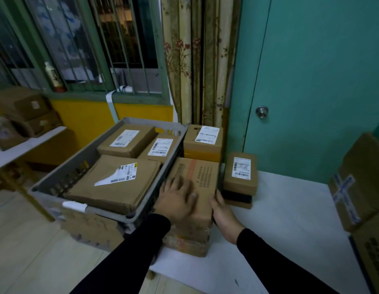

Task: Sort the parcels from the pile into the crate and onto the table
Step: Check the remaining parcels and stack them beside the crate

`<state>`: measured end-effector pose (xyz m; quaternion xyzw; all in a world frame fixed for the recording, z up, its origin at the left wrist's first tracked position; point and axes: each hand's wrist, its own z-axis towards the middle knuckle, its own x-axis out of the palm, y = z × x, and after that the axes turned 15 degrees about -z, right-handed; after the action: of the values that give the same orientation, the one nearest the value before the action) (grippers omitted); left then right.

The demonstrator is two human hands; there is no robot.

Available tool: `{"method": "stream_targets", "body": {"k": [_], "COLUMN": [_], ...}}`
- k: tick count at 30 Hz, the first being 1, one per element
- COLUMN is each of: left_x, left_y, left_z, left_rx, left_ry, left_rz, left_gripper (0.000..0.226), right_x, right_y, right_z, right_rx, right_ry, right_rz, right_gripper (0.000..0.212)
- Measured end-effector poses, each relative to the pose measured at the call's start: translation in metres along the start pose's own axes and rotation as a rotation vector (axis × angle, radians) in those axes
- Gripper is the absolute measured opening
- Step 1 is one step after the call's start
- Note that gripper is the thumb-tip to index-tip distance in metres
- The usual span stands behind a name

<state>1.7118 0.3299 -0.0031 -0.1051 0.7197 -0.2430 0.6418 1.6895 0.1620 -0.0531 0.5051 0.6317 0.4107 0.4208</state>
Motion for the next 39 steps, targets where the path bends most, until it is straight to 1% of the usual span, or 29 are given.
{"method": "stream_targets", "body": {"k": [4,9,11,13,16,20,23,25,28,30,31,32,34,37,39], "left_x": [0.003,0.002,0.000,-0.003,-0.006,0.003,0.025,0.048,0.078,0.103,0.113,0.126,0.147,0.187,0.208], "left_y": [-0.002,-0.004,-0.006,-0.012,-0.039,-0.085,-0.127,-0.163,-0.206,-0.240,-0.251,-0.269,-0.294,-0.337,-0.356], "left_z": [-0.002,0.000,0.001,0.003,0.009,0.023,0.037,0.045,0.049,0.047,0.046,0.042,0.036,0.026,0.019], "left_rx": [0.045,0.031,0.033,0.057,0.088,0.117,0.145,0.126,0.067,0.086,0.098,0.114,0.120,0.101,0.060], "left_ry": [0.025,0.029,0.040,0.045,0.056,0.091,0.142,0.221,0.334,0.389,0.404,0.438,0.497,0.601,0.657], "left_rz": [0.049,0.040,0.018,-0.004,-0.041,-0.145,-0.285,-0.375,-0.552,-0.559,-0.547,-0.538,-0.537,-0.563,-0.592], "left_gripper": [0.063,0.060,0.058,0.055,0.054,0.059,0.056,0.055,0.061,0.065,0.066,0.067,0.068,0.067,0.069], "right_x": [0.004,0.005,-0.001,-0.011,-0.036,-0.084,-0.134,-0.174,-0.221,-0.253,-0.265,-0.280,-0.306,-0.349,-0.366], "right_y": [-0.003,-0.003,-0.002,-0.005,-0.008,-0.015,-0.025,-0.036,-0.051,-0.062,-0.068,-0.074,-0.087,-0.113,-0.123], "right_z": [0.002,0.001,0.000,0.000,-0.007,-0.026,-0.050,-0.074,-0.108,-0.139,-0.151,-0.167,-0.189,-0.220,-0.234], "right_rx": [0.021,0.034,0.041,0.074,0.093,0.054,0.087,0.111,0.155,0.161,0.165,0.173,0.229,0.274,0.335], "right_ry": [0.003,-0.002,-0.020,-0.065,-0.179,-0.338,-0.482,-0.600,-0.720,-0.848,-0.893,-0.930,-0.960,-1.081,-1.125], "right_rz": [0.014,-0.022,-0.044,-0.064,-0.090,-0.080,-0.100,-0.085,-0.083,-0.070,-0.092,-0.126,-0.119,-0.070,-0.108], "right_gripper": [0.054,0.054,0.055,0.060,0.063,0.049,0.060,0.060,0.061,0.072,0.072,0.063,0.044,0.029,0.021]}}
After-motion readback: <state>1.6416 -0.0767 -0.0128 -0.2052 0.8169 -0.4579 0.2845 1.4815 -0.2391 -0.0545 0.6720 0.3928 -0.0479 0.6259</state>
